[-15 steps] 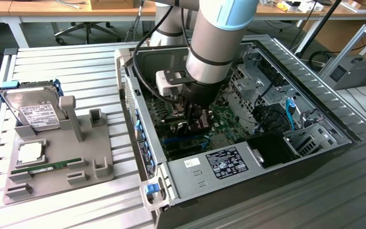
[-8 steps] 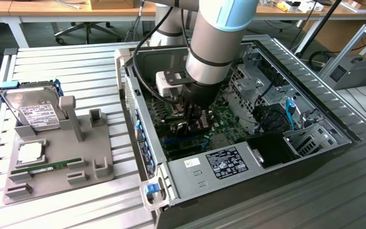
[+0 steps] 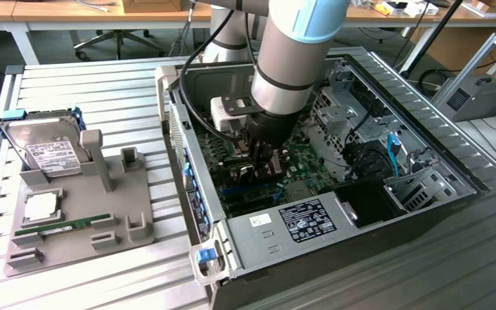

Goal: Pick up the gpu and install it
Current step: 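Insert the gpu into the slot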

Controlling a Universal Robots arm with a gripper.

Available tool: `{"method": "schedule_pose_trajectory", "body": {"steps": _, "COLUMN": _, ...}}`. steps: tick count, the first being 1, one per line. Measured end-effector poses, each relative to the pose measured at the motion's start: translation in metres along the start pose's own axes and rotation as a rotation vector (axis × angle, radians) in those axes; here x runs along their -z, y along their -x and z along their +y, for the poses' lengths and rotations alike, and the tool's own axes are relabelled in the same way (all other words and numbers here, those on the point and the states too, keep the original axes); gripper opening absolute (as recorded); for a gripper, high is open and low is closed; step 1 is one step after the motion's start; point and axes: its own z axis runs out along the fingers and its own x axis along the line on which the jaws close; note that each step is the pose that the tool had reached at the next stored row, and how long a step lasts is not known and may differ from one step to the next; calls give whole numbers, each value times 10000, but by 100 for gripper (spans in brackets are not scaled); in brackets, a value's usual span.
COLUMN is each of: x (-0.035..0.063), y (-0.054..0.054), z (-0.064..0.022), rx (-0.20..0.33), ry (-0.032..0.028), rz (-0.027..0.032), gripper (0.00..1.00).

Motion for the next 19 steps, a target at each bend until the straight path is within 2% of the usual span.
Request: {"method": "schedule_pose_trajectory", "body": {"steps": 19, "x": -8, "y": -1, "z": 0, "rx": 0, "ry": -1, "rz": -3, "gripper": 27}}
